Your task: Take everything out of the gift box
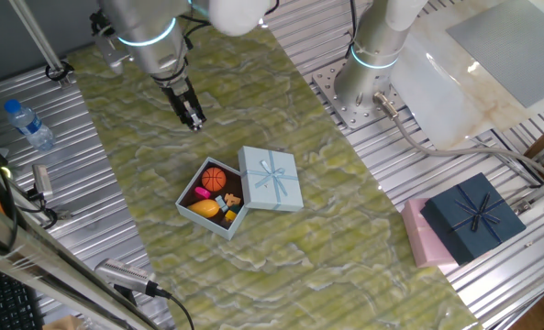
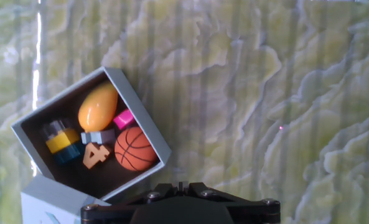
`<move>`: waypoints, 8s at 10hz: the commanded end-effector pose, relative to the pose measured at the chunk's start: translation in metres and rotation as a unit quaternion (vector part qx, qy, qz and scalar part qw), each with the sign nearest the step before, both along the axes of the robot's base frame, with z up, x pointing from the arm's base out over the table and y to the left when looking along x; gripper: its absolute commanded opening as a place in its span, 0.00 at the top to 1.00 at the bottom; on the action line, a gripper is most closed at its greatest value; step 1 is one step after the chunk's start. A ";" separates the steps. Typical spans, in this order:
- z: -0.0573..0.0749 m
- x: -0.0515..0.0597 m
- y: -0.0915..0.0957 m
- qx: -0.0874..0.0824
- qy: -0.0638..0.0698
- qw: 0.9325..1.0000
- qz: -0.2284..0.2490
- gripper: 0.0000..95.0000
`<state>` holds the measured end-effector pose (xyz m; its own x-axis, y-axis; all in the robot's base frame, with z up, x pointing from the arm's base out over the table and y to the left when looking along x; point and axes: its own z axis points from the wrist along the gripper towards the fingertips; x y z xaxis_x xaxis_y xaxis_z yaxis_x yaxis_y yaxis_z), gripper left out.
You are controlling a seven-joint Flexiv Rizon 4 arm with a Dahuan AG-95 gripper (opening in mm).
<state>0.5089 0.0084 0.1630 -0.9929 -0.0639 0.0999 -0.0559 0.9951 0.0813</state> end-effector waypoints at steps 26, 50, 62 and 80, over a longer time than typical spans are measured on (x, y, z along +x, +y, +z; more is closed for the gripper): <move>-0.004 -0.016 0.008 -0.046 -0.021 0.998 0.021 1.00; 0.002 -0.006 0.009 -0.038 -0.024 0.999 0.009 1.00; 0.013 0.012 0.012 -0.038 -0.020 0.999 0.009 1.00; -0.002 0.050 0.065 -0.031 -0.029 0.999 -0.012 1.00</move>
